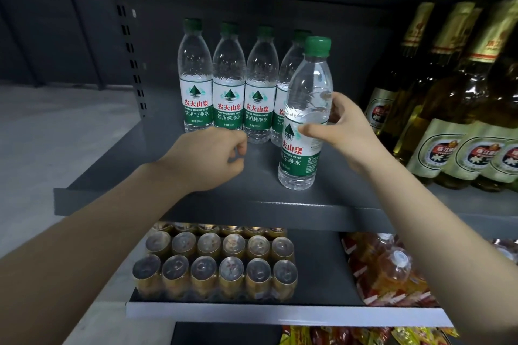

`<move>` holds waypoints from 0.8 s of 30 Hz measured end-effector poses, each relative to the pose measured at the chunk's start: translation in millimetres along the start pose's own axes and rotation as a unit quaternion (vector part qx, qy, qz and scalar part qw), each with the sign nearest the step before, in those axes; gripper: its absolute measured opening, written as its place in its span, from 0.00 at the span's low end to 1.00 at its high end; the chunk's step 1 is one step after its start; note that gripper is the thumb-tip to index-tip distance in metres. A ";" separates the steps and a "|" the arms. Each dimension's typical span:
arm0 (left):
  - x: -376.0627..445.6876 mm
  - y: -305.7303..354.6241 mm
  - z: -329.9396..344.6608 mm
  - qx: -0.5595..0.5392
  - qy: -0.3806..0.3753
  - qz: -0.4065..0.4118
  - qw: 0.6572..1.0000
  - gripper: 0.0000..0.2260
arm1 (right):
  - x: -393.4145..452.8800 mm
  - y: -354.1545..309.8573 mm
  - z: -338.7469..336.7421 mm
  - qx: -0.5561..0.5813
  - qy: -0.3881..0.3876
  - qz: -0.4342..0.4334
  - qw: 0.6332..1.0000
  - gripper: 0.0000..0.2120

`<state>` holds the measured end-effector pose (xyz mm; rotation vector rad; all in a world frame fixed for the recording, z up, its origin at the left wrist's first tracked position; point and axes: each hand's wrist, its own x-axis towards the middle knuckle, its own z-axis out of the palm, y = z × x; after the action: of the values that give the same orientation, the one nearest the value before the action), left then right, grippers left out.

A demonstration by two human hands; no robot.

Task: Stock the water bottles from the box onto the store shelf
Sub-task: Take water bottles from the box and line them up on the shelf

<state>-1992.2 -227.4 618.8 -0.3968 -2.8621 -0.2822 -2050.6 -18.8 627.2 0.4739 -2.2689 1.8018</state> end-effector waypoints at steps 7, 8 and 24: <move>28.3 1.8 6.1 -0.123 -0.017 -0.014 0.992 0.10 | -12.4 8.6 -14.4 -0.077 0.004 -0.030 0.997 0.27; 32.4 3.9 8.1 -0.149 -0.019 -0.013 0.989 0.12 | -15.8 12.1 -15.5 -0.093 0.013 -0.029 0.995 0.25; 53.5 12.5 29.6 -0.382 -0.052 0.020 0.923 0.21 | -39.2 25.5 -9.5 -0.200 -0.030 -0.034 0.979 0.26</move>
<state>-2044.7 -196.0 606.4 -0.6108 -2.7166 -1.4163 -2024.1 0.4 592.4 0.5267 -2.5331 1.2637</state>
